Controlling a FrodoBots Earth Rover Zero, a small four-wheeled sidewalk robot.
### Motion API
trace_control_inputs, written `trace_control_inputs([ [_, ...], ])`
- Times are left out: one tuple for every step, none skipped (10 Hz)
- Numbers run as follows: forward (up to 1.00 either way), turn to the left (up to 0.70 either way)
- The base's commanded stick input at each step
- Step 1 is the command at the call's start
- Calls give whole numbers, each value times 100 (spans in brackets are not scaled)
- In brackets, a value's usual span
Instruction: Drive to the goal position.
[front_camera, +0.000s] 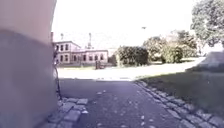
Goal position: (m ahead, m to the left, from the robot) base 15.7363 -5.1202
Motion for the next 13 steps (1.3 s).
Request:
trace_control_inputs([
  [70, 0],
  [70, 0],
  [70, -9],
  [70, -7],
  [70, 0],
  [70, 0],
  [70, 0],
  [70, 0],
  [70, 0],
  [70, 0],
  [70, 0],
  [70, 0],
  [70, 0],
])
